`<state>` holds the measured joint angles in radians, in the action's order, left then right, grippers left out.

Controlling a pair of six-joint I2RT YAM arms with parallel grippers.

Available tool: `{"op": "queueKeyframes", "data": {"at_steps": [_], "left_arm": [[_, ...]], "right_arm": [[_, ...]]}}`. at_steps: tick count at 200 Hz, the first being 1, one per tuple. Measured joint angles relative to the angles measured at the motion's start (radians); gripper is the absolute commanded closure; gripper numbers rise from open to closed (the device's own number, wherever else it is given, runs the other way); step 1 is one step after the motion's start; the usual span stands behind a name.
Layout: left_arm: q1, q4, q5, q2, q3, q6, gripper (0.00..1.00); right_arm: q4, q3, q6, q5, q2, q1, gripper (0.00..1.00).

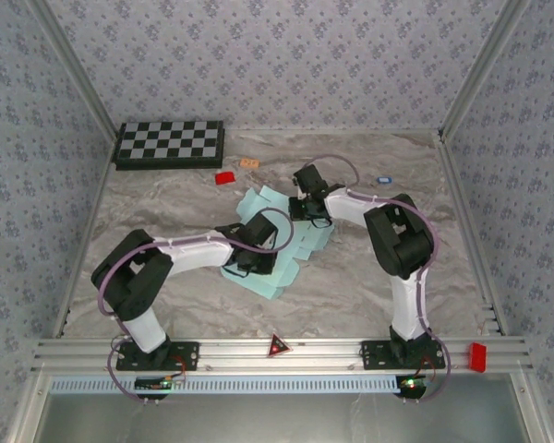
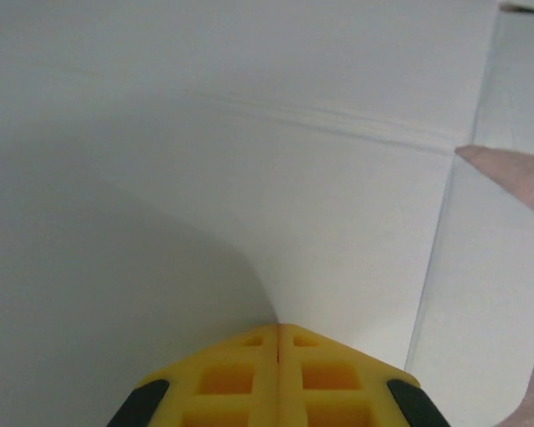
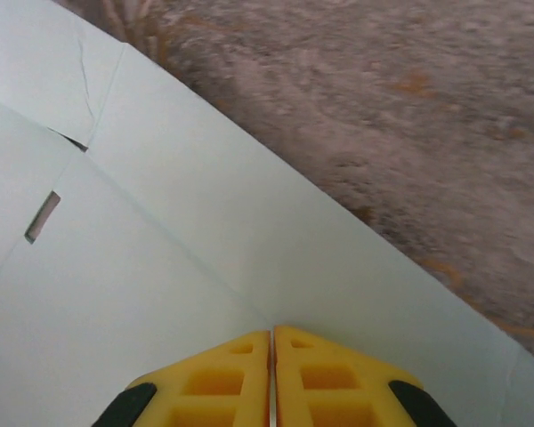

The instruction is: Fold the paper box

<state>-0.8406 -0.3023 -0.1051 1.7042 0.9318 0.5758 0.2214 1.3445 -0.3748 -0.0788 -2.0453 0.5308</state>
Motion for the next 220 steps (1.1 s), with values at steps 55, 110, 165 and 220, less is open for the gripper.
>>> {"op": "queueKeyframes", "data": {"at_steps": [55, 110, 165, 220], "left_arm": [[-0.039, 0.023, -0.035, 0.048, 0.047, 0.018, 0.96], [-0.037, -0.063, -0.009, 0.044, 0.129, -0.010, 0.91], [0.056, -0.179, 0.023, -0.030, 0.288, -0.056, 0.83], [0.204, -0.257, 0.032, 0.029, 0.442, -0.131, 0.68]], "right_arm": [[0.021, 0.039, 0.029, -0.046, -0.022, 0.026, 0.89], [0.094, 0.052, 0.040, -0.060, 0.008, 0.025, 0.86], [0.108, 0.040, 0.037, -0.059, 0.120, 0.024, 0.84], [0.085, -0.085, -0.013, -0.057, 0.148, 0.053, 0.84]]}}
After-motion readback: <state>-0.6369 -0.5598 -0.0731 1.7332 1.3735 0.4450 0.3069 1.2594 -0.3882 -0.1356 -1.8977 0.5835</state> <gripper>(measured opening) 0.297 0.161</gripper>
